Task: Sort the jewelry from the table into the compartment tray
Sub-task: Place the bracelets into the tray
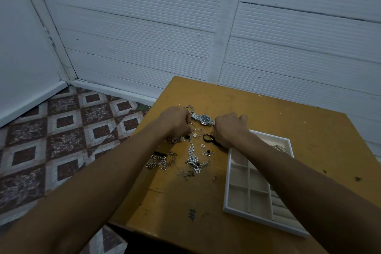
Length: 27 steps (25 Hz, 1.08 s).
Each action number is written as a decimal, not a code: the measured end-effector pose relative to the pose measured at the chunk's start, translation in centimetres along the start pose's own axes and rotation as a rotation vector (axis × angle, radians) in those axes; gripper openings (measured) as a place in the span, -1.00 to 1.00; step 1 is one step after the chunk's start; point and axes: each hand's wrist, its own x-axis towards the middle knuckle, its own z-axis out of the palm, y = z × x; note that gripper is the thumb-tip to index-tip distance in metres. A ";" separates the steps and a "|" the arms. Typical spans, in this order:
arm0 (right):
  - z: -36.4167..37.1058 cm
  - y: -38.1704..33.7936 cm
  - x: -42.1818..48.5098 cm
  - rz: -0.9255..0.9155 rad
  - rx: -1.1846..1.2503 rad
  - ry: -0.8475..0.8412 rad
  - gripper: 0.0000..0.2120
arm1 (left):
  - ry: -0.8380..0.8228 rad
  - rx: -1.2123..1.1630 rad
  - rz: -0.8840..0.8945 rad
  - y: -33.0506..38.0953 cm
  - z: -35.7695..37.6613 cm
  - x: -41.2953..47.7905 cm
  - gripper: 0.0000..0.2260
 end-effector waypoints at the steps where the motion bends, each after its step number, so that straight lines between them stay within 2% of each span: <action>1: 0.0 0.1 0.0 -0.008 -0.008 -0.010 -0.75 | -0.003 -0.018 -0.010 0.1 0.0 0.0 -0.79; 5: 0.1 0.3 -0.1 -0.067 -0.038 0.059 -0.88 | 0.014 -0.076 -0.021 0.1 0.0 0.1 -0.80; 14: -0.6 0.7 -0.9 -0.131 0.072 0.165 -0.91 | 0.034 -0.222 0.012 0.1 -0.2 -0.4 -0.93; 19: -1.7 1.3 -1.8 -0.118 0.233 0.105 -0.81 | 0.037 -0.146 0.030 0.5 -0.6 -0.7 -0.92; 27: -2.9 2.1 -3.1 -0.097 0.279 0.116 -0.79 | 0.080 -0.037 0.066 1.4 -1.6 -1.7 -0.89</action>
